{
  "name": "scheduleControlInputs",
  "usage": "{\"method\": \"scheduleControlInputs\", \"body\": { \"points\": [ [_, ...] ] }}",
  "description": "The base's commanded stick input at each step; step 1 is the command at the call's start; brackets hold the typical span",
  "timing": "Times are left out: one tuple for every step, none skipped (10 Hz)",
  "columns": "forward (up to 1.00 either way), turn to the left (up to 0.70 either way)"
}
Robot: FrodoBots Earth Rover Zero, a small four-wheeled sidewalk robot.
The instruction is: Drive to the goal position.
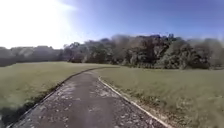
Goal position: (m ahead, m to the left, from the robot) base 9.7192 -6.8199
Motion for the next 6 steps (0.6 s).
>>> {"method": "scheduleControlInputs", "body": {
  "points": [
    [0.50,0.00],
    [0.50,0.00],
    [0.50,0.00],
    [0.50,0.17],
    [0.50,0.27],
    [0.50,0.27]
  ]
}}
